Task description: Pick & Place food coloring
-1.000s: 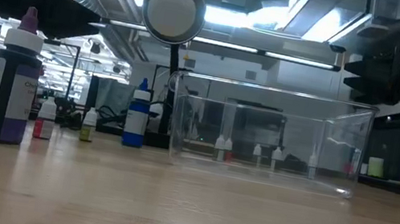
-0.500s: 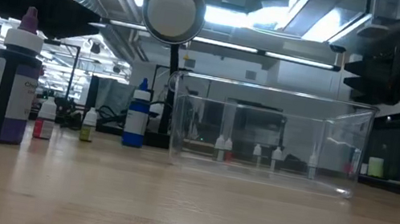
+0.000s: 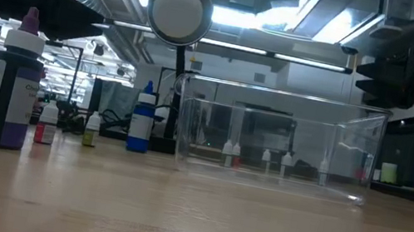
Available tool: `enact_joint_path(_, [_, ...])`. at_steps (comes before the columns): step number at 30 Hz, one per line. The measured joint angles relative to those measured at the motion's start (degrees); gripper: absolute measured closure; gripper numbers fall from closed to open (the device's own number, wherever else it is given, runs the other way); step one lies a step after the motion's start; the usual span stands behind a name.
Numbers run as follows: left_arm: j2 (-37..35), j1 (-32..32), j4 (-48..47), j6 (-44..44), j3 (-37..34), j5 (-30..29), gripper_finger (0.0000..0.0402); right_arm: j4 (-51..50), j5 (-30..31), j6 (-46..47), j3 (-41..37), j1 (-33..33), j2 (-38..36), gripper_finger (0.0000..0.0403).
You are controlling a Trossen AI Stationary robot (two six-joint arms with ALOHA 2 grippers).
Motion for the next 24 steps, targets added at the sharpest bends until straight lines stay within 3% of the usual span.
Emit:
enact_joint_path(12, [0.01,0.01,0.00,0.01,-0.01,0.00,0.0054,-0.01,-0.02,-5.97,-0.01,-0.02,-0.01,0.0021])
enact_joint_path(24, [0.00,-0.01,0.00,0.00,0.00,0.00,0.0054,0.00,-0.02,-6.03,-0.02,-0.02,-0.02,0.0021])
